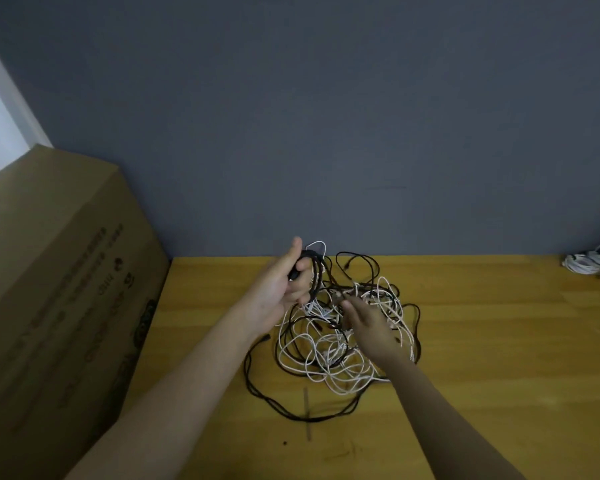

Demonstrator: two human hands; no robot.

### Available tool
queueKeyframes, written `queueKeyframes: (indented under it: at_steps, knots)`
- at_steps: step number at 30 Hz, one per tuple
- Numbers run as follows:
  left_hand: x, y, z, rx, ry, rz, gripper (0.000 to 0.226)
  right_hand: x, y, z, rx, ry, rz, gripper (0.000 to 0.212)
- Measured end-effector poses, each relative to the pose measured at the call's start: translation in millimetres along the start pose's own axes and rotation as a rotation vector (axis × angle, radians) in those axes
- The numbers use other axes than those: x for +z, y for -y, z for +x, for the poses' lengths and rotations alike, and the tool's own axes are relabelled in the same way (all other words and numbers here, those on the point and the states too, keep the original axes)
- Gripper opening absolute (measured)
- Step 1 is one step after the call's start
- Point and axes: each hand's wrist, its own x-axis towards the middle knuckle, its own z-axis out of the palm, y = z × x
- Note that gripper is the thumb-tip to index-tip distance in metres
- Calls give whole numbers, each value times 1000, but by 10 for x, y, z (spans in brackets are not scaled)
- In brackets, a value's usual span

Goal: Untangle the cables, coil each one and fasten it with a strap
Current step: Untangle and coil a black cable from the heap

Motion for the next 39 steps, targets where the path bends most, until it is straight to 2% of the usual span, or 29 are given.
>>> queueKeyframes:
  at_steps: [2,4,6,9,11,12,14,16,19,22,24,26,27,29,31,32,33,34,36,37,39]
  knots:
    - [49,39,49,12,-37,28,44,117,65,-9,-46,84,-197,36]
    - [78,112,162,58,-103,43,42,210,123,-4,-193,142,-482,35]
    - [77,207,303,116,-182,158,39,267,165,-2,-330,158,-635,35]
    - [29,362,430,101,-146,671,42,246,226,-45,-427,116,-463,35]
    - [-60,488,455,42,-70,1147,38,145,213,-53,-389,57,-270,25]
    - [-116,538,467,18,-38,1342,36,83,167,-51,-351,48,-255,20]
    - [-194,579,468,-18,12,1569,35,-28,-20,-37,-246,76,-327,20]
    - [-227,562,470,-68,78,1633,35,-121,-227,-20,-156,116,-439,24]
    - [-210,499,466,-218,204,1555,42,-200,-371,-9,-111,113,-499,29]
    - [-161,476,458,-361,356,1487,53,-184,-377,40,-152,129,-637,27]
    - [-106,430,482,-302,383,1377,42,-210,-323,142,-115,169,-737,26]
    - [0,242,524,-130,271,1195,28,-357,-161,345,-53,126,-689,26]
    - [74,87,549,-36,176,1073,26,-491,-19,474,-42,39,-573,24]
    - [242,-284,600,127,7,815,25,-834,395,710,-74,-253,-254,20]
    - [403,-637,642,279,-87,749,26,-1159,812,805,-157,-545,82,19]
    - [491,-815,668,344,-110,742,26,-1278,957,797,-199,-640,189,18]
    - [562,-965,697,396,-121,706,27,-1333,1037,763,-226,-658,223,18]
    - [633,-1104,722,425,-125,636,28,-1347,1063,740,-230,-588,186,20]
    - [751,-1344,785,456,-120,551,30,-1298,1001,716,-184,-281,-8,24]
    - [798,-1436,817,467,-124,561,31,-1266,969,722,-166,-132,-108,24]
    - [876,-1570,874,486,-139,565,31,-1262,1001,751,-138,45,-197,24]
